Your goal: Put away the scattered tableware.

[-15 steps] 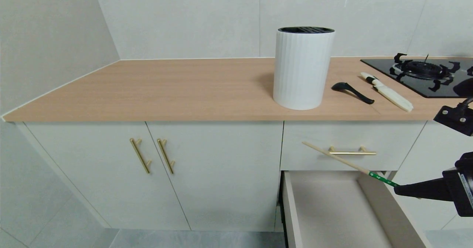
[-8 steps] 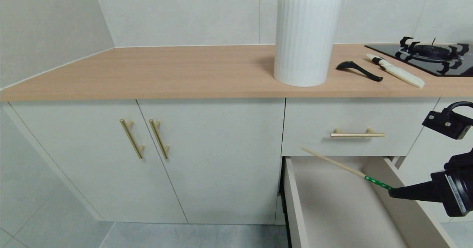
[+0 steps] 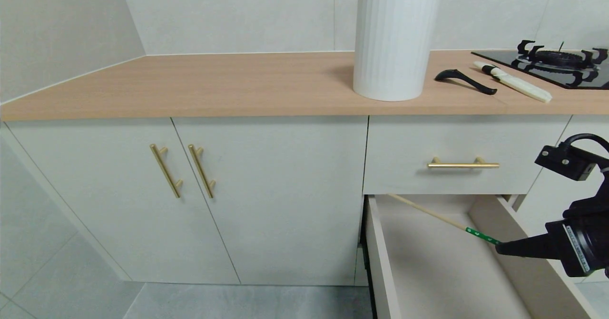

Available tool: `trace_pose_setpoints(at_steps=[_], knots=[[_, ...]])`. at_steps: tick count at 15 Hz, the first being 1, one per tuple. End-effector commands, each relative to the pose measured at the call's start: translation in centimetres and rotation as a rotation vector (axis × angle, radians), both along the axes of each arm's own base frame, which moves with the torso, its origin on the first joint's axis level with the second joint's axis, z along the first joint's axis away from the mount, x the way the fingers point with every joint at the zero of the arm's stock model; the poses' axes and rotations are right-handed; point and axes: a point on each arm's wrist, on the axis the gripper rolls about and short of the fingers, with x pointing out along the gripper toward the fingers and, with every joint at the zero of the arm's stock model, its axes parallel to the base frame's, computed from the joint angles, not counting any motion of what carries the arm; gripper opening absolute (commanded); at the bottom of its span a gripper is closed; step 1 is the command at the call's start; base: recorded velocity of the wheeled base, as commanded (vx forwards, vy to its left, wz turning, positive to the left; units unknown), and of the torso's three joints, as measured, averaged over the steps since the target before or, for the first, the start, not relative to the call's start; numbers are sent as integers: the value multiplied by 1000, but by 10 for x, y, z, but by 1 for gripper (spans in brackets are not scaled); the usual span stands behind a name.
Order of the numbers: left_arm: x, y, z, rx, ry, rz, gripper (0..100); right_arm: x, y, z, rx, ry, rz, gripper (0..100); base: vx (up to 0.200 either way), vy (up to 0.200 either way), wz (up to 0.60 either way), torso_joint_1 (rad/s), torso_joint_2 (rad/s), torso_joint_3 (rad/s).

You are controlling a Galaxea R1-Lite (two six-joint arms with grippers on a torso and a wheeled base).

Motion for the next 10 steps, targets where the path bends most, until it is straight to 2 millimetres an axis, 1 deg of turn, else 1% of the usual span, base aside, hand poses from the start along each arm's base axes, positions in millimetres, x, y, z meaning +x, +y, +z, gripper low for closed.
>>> trace_pose_setpoints(at_steps=[1, 3, 4, 5, 7, 9, 10], knots=[[0, 0, 0, 0, 0, 0, 100, 5, 2, -5, -8, 20, 0, 0, 0, 0, 0, 0, 0, 0], [0, 0, 0, 0, 0, 0, 100, 17, 5, -15, -41, 58, -19, 0, 0, 0, 0, 0, 0, 0], [0, 0, 0, 0, 0, 0, 100, 19, 6, -17, -47, 62, -23, 0, 0, 0, 0, 0, 0, 0], [0, 0, 0, 0, 0, 0, 100, 38, 10, -36, -120, 114, -66, 0, 0, 0, 0, 0, 0, 0], [0, 0, 0, 0, 2, 0, 100, 64, 16, -65, -236, 181, -137, 0, 0, 0, 0, 0, 0, 0], [0, 0, 0, 0, 2, 0, 100, 80, 21, -86, -262, 229, -158, 0, 0, 0, 0, 0, 0, 0], [0, 0, 0, 0, 0, 0, 100, 90, 26, -100, -261, 252, -171, 0, 0, 0, 0, 0, 0, 0]])
